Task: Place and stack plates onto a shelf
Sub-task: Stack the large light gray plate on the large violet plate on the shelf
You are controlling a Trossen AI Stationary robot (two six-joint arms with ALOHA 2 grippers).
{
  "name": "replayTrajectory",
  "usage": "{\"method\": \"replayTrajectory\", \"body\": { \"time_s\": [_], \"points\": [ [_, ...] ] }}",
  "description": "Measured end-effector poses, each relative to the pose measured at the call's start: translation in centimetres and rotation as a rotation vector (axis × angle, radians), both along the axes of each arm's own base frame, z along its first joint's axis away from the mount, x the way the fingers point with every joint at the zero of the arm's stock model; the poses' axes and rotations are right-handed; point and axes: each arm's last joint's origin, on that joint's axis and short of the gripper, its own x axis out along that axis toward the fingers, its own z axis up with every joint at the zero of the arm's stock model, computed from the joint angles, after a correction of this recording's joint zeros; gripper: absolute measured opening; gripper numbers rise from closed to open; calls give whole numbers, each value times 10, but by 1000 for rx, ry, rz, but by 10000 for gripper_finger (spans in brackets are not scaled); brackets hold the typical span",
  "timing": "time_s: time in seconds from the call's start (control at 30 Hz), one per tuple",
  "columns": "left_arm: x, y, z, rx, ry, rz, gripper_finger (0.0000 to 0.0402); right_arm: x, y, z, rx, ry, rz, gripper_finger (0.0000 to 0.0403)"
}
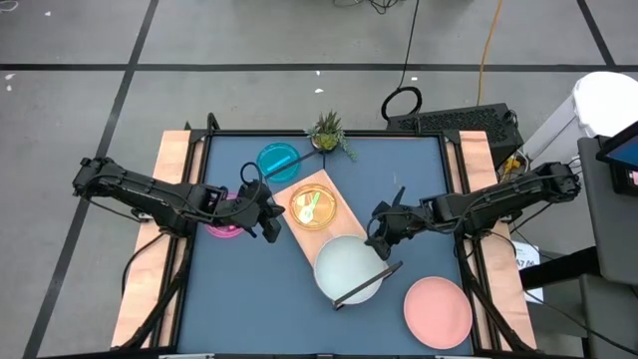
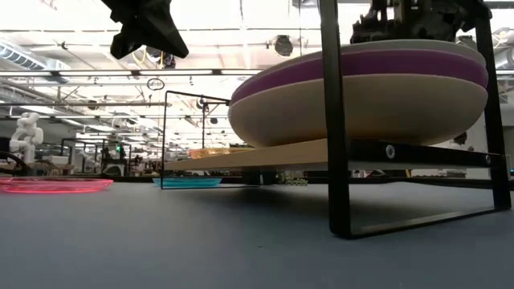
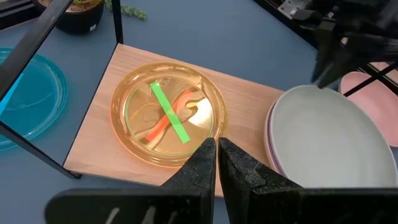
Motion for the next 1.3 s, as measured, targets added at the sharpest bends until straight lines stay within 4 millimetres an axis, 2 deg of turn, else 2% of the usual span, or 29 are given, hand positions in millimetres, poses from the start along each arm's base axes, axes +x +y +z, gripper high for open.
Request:
{"method": "replayTrajectory", "body": {
  "time_s": [0.2,0.4,0.63,0.77,1.3],
  "points": [
    [0,0,0,0,0,0,23,-1,0,-1,-5,16,7,20],
    [0,0,0,-9,-3,7,23,8,5,7,50,-110,131,2],
    [0,0,0,-3,0,3,23,17,6,-13,10,-42,171,1],
    [0,0,0,-3,3,3,23,26,3,-22,45,-40,209,1],
    [0,0,0,-7,4,6,23,25,-31,-30,49,61,19,0]
  ]
}}
